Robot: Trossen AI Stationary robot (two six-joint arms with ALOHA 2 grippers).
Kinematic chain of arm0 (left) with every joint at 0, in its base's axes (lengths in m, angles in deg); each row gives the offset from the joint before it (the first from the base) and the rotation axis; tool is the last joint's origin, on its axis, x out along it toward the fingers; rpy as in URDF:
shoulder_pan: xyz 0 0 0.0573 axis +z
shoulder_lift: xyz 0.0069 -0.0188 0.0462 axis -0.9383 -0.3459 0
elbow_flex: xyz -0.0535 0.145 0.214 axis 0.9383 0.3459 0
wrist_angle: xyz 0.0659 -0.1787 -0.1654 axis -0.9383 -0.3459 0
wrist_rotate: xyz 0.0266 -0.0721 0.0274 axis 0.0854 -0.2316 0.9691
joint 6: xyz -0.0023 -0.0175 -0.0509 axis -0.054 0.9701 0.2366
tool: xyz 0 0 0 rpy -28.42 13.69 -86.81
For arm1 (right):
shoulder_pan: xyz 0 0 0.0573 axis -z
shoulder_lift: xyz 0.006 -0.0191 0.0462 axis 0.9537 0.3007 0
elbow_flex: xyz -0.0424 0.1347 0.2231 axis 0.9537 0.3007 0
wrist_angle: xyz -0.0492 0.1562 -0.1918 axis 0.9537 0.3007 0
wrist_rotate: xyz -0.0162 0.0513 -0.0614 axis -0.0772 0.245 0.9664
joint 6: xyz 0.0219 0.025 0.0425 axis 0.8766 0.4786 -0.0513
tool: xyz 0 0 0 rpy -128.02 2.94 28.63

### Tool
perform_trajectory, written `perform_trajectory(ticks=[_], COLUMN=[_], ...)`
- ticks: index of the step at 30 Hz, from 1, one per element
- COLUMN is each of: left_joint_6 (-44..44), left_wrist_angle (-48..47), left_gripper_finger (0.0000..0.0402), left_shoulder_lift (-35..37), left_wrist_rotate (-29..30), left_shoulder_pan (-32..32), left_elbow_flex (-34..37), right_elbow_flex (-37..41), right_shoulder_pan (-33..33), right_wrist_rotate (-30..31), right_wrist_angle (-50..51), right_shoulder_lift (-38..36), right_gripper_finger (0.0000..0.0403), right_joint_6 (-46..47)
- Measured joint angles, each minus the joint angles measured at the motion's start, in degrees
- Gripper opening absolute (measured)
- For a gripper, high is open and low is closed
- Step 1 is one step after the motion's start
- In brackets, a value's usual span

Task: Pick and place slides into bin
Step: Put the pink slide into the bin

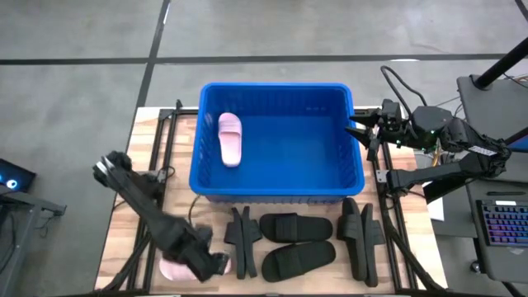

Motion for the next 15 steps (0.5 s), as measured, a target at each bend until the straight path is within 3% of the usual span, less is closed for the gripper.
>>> perform_trajectory(ticks=[4, 8, 15], left_joint_6=[9.5, 16.9, 17.8], left_wrist_angle=[-2.0, -3.4, -10.1], left_gripper_finger=[0.0331, 0.0331, 0.0331], left_shoulder_lift=[-5.1, -9.6, -16.8], left_wrist_rotate=[-4.0, -4.5, -9.5], left_shoulder_pan=[-2.5, -4.2, -4.3], left_elbow_flex=[0.0, 0.0, 0.0], right_elbow_flex=[0.0, 0.0, 0.0], right_shoulder_pan=[0.0, 0.0, 0.0], right_wrist_rotate=[0.0, 0.0, 0.0], right_wrist_angle=[0.0, 0.0, 0.0], right_shoulder_lift=[0.0, 0.0, 0.0], right_gripper_finger=[0.0203, 0.0203, 0.0203], right_joint_6=[-0.2, -0.2, -1.8])
